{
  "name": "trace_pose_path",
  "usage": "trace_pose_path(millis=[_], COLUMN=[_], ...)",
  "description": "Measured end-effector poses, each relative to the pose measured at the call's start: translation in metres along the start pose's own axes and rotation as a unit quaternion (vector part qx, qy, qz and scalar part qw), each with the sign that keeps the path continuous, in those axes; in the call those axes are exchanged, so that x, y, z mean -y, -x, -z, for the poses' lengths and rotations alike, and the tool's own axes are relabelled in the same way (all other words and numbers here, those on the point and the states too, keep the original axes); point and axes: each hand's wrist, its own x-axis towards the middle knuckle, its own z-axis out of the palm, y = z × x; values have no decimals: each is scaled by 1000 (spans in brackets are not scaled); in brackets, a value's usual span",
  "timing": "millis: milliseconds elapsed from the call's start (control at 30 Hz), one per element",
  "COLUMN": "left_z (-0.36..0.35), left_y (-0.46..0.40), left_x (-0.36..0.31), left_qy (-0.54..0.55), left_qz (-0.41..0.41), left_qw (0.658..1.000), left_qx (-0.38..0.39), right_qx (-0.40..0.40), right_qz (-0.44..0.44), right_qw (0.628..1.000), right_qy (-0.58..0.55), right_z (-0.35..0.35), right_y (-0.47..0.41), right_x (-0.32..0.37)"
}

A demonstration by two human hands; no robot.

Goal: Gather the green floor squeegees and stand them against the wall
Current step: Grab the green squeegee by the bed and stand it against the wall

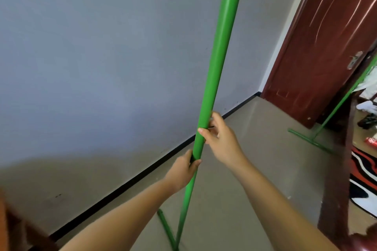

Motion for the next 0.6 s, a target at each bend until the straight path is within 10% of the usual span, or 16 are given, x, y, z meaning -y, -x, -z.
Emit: trace_pose_path(millis=[600], left_z=[196], left_y=[-31], left_x=[143], left_qy=[12], left_qz=[79], left_qw=[994], left_qx=[-73], right_qx=[107], right_qz=[45], right_qw=[993], right_qy=[-2], right_z=[-215], right_y=[-139], right_x=[45])
